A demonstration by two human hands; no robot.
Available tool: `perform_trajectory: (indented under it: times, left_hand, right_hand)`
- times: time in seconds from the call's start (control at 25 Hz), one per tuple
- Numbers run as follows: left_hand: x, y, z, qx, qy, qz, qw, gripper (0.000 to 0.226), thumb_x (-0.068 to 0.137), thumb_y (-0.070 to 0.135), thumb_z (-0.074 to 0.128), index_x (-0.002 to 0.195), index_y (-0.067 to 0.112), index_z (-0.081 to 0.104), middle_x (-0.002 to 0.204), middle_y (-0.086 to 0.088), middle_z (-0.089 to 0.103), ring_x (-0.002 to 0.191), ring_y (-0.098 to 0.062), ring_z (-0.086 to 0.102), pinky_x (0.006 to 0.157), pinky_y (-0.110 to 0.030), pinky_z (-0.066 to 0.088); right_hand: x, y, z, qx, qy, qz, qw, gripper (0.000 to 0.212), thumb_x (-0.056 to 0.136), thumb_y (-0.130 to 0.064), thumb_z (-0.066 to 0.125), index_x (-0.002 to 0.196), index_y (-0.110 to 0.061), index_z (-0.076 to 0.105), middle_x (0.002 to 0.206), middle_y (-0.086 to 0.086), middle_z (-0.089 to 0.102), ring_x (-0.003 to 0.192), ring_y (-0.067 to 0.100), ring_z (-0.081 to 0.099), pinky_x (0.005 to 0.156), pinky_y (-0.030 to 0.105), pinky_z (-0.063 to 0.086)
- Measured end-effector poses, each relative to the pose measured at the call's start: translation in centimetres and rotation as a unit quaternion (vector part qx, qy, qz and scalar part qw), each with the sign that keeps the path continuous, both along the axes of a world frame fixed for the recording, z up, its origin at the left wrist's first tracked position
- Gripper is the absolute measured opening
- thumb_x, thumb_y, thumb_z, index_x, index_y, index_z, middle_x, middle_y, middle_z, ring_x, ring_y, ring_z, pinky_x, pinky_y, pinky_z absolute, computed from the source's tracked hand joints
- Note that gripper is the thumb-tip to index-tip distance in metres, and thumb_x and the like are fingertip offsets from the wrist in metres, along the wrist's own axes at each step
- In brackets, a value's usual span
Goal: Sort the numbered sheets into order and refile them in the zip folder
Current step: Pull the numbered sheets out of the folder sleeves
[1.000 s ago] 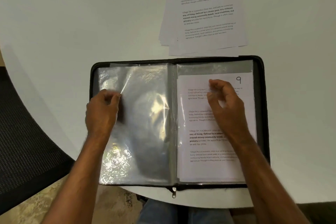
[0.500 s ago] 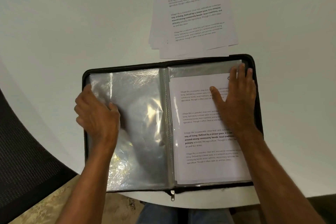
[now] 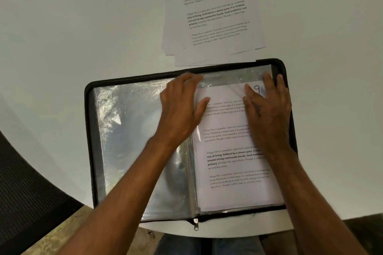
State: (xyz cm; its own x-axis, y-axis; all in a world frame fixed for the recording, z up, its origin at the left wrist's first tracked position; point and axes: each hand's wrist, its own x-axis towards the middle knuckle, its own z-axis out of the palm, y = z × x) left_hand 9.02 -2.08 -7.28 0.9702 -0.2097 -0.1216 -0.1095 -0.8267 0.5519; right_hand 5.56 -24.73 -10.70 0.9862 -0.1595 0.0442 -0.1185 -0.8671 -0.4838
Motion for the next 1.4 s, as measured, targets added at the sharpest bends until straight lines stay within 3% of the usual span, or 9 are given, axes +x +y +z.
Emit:
perform_trajectory:
  times: [0.12,0.28,0.4,0.52,0.64,0.76,1.0,1.24,1.4]
  left_hand:
    - [3.7,-1.7,0.2,0.022,-0.017,-0.054,0.998,0.053,0.099,0.046,0.057,0.147,0.026,0.049,0.139,0.001,0.054,0.13,-0.021,0.043,0.103,-0.036,0.022]
    - [7.1,-2.2,1.4,-0.002,0.026,-0.096,0.995,0.018,0.101,0.041,0.057,0.109,0.034,0.07,0.102,0.017,0.067,0.105,-0.01,0.057,0.094,-0.037,0.02]
    - [7.6,-2.0,1.8,-0.059,0.067,-0.082,0.993,0.021,0.102,0.037,0.055,0.1,0.03,0.075,0.095,0.014,0.072,0.097,-0.008,0.064,0.1,-0.033,0.019]
    - [7.9,-1.6,1.7,-0.115,0.102,-0.055,0.987,0.031,0.099,0.035,0.046,0.096,0.031,0.077,0.081,0.008,0.075,0.081,-0.01,0.069,0.109,-0.047,0.042]
    - [8.9,-1.8,1.9,-0.129,0.127,-0.047,0.982,0.028,0.097,0.026,0.049,0.095,0.028,0.077,0.074,0.008,0.073,0.07,-0.008,0.069,0.082,-0.034,0.059]
    - [9.8,-2.2,2.0,-0.087,0.154,-0.082,0.981,0.019,0.098,0.022,0.058,0.099,0.028,0.076,0.072,0.016,0.068,0.065,0.001,0.062,0.067,-0.025,0.05]
    - [10.7,-2.4,1.0,-0.079,0.203,-0.121,0.969,0.017,0.094,0.021,0.075,0.107,0.03,0.08,0.101,0.021,0.075,0.095,0.005,0.068,0.091,-0.023,0.053]
    - [10.5,-3.7,0.7,-0.017,0.206,-0.182,0.961,0.018,0.093,0.019,0.076,0.109,0.027,0.076,0.085,0.016,0.067,0.078,-0.002,0.063,0.077,-0.025,0.052]
    - [10.1,-4.3,0.9,0.001,0.176,-0.18,0.968,0.015,0.092,0.02,0.076,0.106,0.025,0.076,0.089,0.014,0.063,0.078,-0.001,0.058,0.078,-0.027,0.051]
  right_hand:
    - [-0.5,0.0,0.7,0.055,-0.015,-0.003,0.998,0.032,0.105,-0.03,0.058,0.134,-0.024,0.068,0.162,0.004,0.04,0.149,0.026,0.036,0.12,0.046,0.032]
    - [-0.8,0.3,2.7,0.158,-0.003,-0.064,0.985,0.037,0.104,-0.031,0.059,0.14,-0.024,0.063,0.154,0.004,0.045,0.139,0.012,0.041,0.112,0.012,0.034]
    - [-0.5,0.3,4.1,0.22,-0.003,-0.12,0.968,0.047,0.104,-0.023,0.06,0.15,-0.025,0.05,0.143,0.005,0.048,0.124,0.003,0.048,0.096,0.0,0.038]
    - [-0.4,0.0,4.6,0.32,-0.001,-0.182,0.93,0.057,0.101,-0.007,0.056,0.152,-0.028,0.044,0.132,0.0,0.056,0.109,0.004,0.06,0.08,0.009,0.051]
    - [-0.2,-0.3,4.4,0.361,-0.005,-0.214,0.908,0.049,0.097,0.001,0.05,0.141,-0.021,0.054,0.119,0.001,0.065,0.101,0.004,0.065,0.075,0.014,0.052]
    - [0.0,-0.3,4.5,0.386,-0.013,-0.228,0.894,0.04,0.099,0.003,0.049,0.133,-0.016,0.058,0.111,0.0,0.068,0.099,0.001,0.066,0.076,0.011,0.051]
    - [0.2,-0.3,4.6,0.404,-0.009,-0.214,0.889,0.038,0.099,0.006,0.048,0.131,-0.012,0.057,0.108,0.001,0.066,0.097,-0.004,0.064,0.076,0.009,0.049]
    - [0.4,-0.5,4.8,0.411,0.001,-0.201,0.889,0.039,0.1,0.008,0.046,0.131,-0.015,0.054,0.109,0.007,0.064,0.097,-0.006,0.064,0.077,0.008,0.049]
    - [0.4,-0.7,4.7,0.414,0.007,-0.206,0.887,0.038,0.1,0.007,0.045,0.129,-0.016,0.055,0.106,0.003,0.065,0.095,-0.003,0.064,0.077,0.01,0.049]
